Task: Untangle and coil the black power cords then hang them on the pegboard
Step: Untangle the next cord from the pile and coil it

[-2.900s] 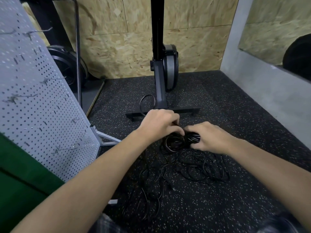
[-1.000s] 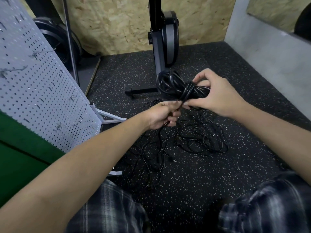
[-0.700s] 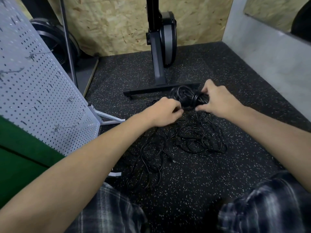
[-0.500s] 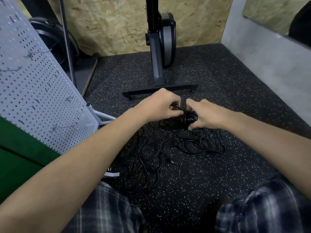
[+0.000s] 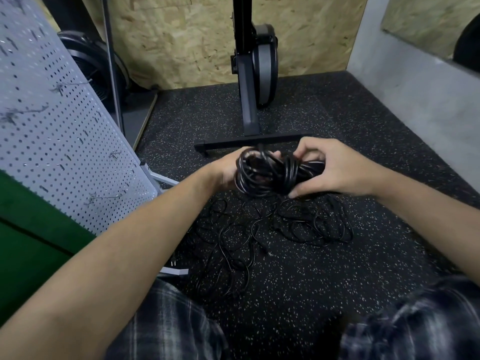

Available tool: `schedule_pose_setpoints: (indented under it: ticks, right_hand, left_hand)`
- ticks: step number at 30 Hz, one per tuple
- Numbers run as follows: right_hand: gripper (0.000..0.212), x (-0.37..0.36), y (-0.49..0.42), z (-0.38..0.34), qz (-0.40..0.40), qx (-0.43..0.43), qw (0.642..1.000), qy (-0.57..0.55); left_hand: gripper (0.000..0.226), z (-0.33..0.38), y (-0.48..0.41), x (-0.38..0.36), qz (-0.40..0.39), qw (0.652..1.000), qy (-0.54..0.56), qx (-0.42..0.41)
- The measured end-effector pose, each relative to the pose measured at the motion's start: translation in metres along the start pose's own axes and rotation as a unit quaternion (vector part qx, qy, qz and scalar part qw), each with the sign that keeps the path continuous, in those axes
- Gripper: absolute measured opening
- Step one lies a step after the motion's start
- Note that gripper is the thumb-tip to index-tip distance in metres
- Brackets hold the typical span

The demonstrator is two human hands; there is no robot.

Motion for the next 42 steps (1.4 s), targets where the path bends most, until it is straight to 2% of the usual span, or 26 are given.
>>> schedule_pose_setpoints:
  ticks: [2,4,6,9,11,13,17,21,23,26,29,30,31,33,35,37,39,42]
  right_hand:
    - [0.052,0.005,-0.001,-0.004,0.028,0.012,0.998,-0.05]
    - [0.052,0.012,-0.005,-0.002,0.079,0.022,0.993,-0.09]
    - [0.053,0.025,-0.01,0.008,0.151,0.012,0.984,-0.089]
    - [0.064,0.045,-0.015,0.027,0.25,-0.029,0.968,0.012]
    - [0.065,0.053,-0.016,0.041,0.27,-0.058,0.958,0.078]
    - [0.064,0.05,-0.021,0.055,0.257,-0.075,0.958,0.103]
    - [0.065,0.038,-0.032,0.069,0.219,-0.111,0.955,0.165]
    - [0.067,0.032,-0.035,0.073,0.169,-0.155,0.944,0.235]
    - [0.065,0.026,-0.036,0.074,0.125,-0.167,0.939,0.272]
    - [0.063,0.016,-0.037,0.07,0.063,-0.153,0.93,0.329]
    - [0.066,0.006,-0.036,0.067,0.004,-0.129,0.924,0.36]
    - [0.07,0.003,-0.035,0.067,-0.017,-0.12,0.925,0.359]
    - [0.071,0.001,-0.033,0.067,-0.041,-0.106,0.931,0.348]
    - [0.06,-0.003,-0.027,0.062,-0.084,-0.066,0.951,0.29]
    - [0.052,-0.007,-0.016,0.047,-0.096,-0.03,0.975,0.197]
    - [0.048,-0.01,-0.007,0.029,-0.084,-0.007,0.991,0.103]
    - [0.045,-0.006,-0.003,0.016,-0.06,0.008,0.998,0.035]
    - [0.045,0.01,-0.003,0.008,0.003,0.023,0.999,-0.036]
  left_hand:
    - [0.059,-0.005,0.0,-0.006,0.01,0.999,0.05,0.012]
    - [0.048,-0.011,-0.004,-0.013,0.028,0.995,0.091,0.016]
    - [0.037,-0.022,-0.01,-0.019,0.05,0.994,0.087,0.042]
    - [0.045,-0.029,-0.016,-0.014,0.121,0.99,-0.02,0.062]
    - [0.04,-0.021,-0.018,-0.014,0.119,0.977,-0.172,0.039]
    - [0.028,-0.016,-0.02,-0.018,0.11,0.941,-0.319,0.037]
    - [0.021,-0.009,-0.024,-0.028,0.1,0.871,-0.479,0.036]
    - [0.019,0.02,-0.019,-0.027,0.109,0.757,-0.644,-0.007]
    - [0.021,0.034,-0.015,-0.024,0.12,0.712,-0.69,-0.045]
    - [0.034,0.045,-0.011,-0.02,0.117,0.673,-0.725,-0.089]
    - [0.045,0.056,-0.011,-0.024,0.131,0.662,-0.724,-0.14]
    - [0.047,0.06,-0.01,-0.025,0.129,0.674,-0.711,-0.153]
    - [0.051,0.06,-0.01,-0.025,0.118,0.701,-0.686,-0.155]
    - [0.053,0.056,-0.007,-0.015,0.09,0.795,-0.585,-0.134]
    - [0.043,0.046,-0.004,0.001,0.064,0.894,-0.432,-0.097]
    - [0.025,0.035,0.0,0.011,0.035,0.962,-0.265,-0.062]
    - [0.014,0.026,0.002,0.012,0.02,0.989,-0.136,-0.046]
    - [0.035,0.008,0.001,0.002,0.014,0.999,0.033,0.007]
Point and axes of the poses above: each hand's wrist, its own y-axis away from the middle knuckle, its own x-axis out of the back of the hand, z = x × y, the point moved 6 cm from there along -y, towards the middle knuckle, and after that the axes turned 14 degrees about -y, right-handed, at the moved point
